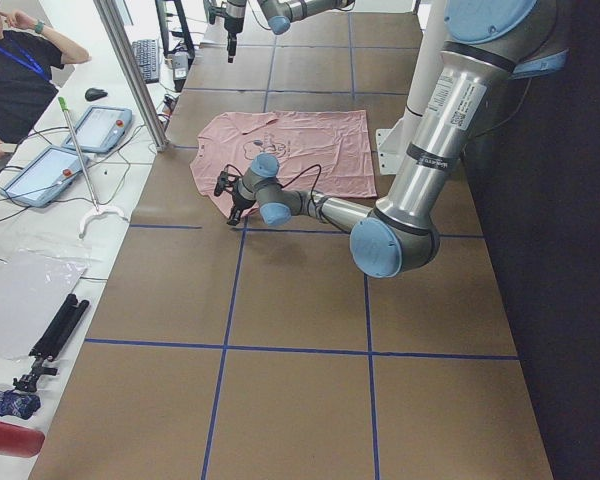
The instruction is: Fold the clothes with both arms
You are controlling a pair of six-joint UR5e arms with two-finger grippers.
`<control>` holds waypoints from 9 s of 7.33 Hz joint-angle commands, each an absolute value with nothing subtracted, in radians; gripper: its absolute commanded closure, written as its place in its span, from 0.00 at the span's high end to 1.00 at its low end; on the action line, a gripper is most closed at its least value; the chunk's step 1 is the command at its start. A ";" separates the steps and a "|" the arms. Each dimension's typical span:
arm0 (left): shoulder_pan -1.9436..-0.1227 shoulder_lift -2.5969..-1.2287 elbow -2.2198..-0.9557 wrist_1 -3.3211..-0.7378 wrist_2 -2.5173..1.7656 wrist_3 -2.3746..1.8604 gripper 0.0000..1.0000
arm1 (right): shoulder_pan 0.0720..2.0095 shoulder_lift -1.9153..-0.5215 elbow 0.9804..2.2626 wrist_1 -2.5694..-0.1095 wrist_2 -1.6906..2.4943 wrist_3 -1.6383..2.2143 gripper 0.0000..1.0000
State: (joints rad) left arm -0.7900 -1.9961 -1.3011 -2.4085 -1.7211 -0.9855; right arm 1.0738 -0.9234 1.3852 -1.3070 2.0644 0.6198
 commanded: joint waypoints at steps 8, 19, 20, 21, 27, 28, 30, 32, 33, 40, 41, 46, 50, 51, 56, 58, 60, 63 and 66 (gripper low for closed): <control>-0.782 -1.999 -1.312 -2.407 -1.721 -0.985 0.00 | 1.074 -0.925 1.385 -1.307 2.063 0.621 1.00; -0.709 -2.502 -1.177 -1.750 -1.649 -1.180 0.00 | 1.071 -0.920 1.387 -1.307 2.063 0.632 1.00; -0.707 -2.494 -1.189 -1.772 -1.651 -1.172 0.99 | 1.071 -0.925 1.405 -1.308 2.063 0.635 1.00; -0.704 -2.440 -1.277 -1.842 -1.657 -1.170 1.00 | 1.071 -0.937 1.442 -1.308 2.063 0.653 1.00; -0.502 -2.063 -1.938 -1.855 -1.720 -1.239 1.00 | 0.560 -1.257 2.088 -1.458 1.658 1.394 1.00; -0.417 -1.992 -1.998 -1.855 -1.651 -1.320 1.00 | 0.410 -1.305 2.197 -1.533 1.555 1.548 1.00; -0.257 -1.925 -2.016 -1.856 -1.559 -1.458 1.00 | 0.162 -1.360 2.230 -1.528 1.310 1.717 0.99; -0.148 -1.796 -2.084 -1.856 -1.501 -1.540 1.00 | 0.016 -1.382 2.230 -1.497 1.168 1.816 0.96; -0.134 -1.720 -2.124 -1.856 -1.500 -1.542 0.96 | 0.003 -1.414 2.230 -1.441 1.158 1.815 0.96; -0.051 -1.663 -2.097 -1.856 -1.500 -1.632 0.70 | 0.003 -1.411 2.232 -1.433 1.155 1.809 0.97; -0.035 -1.664 -2.091 -1.856 -1.500 -1.641 0.68 | 0.003 -1.411 2.232 -1.433 1.155 1.809 0.97; -0.025 -1.674 -2.074 -1.856 -1.488 -1.675 0.57 | 0.003 -1.413 2.232 -1.433 1.155 1.809 0.98; -0.026 -1.674 -2.071 -1.856 -1.491 -1.677 0.10 | 0.005 -1.410 2.233 -1.433 1.155 1.807 0.98; -0.028 -1.674 -2.072 -1.856 -1.491 -1.671 0.00 | 0.005 -1.408 2.233 -1.433 1.157 1.807 0.98; -0.047 -1.677 -2.080 -1.855 -1.489 -1.661 0.00 | -0.029 -1.578 2.224 -1.433 1.146 1.877 0.85; -0.049 -1.677 -2.091 -1.855 -1.489 -1.661 0.00 | -0.086 -1.583 2.221 -1.434 1.112 1.907 0.76; -0.054 -1.692 -2.089 -1.855 -1.489 -1.661 0.00 | -0.104 -1.566 2.186 -1.437 1.114 1.930 0.67; -0.052 -1.704 -2.091 -1.855 -1.494 -1.663 0.00 | -0.112 -1.531 2.140 -1.440 1.115 1.930 0.67; -0.054 -1.709 -2.089 -1.855 -1.493 -1.661 0.00 | -0.117 -1.517 2.103 -1.443 1.114 1.931 0.67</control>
State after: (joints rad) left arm -0.0530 -1.7080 -2.0895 -1.8546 -1.4937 -1.6615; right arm -0.1149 -1.5181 2.1095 -1.4421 1.1144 1.9310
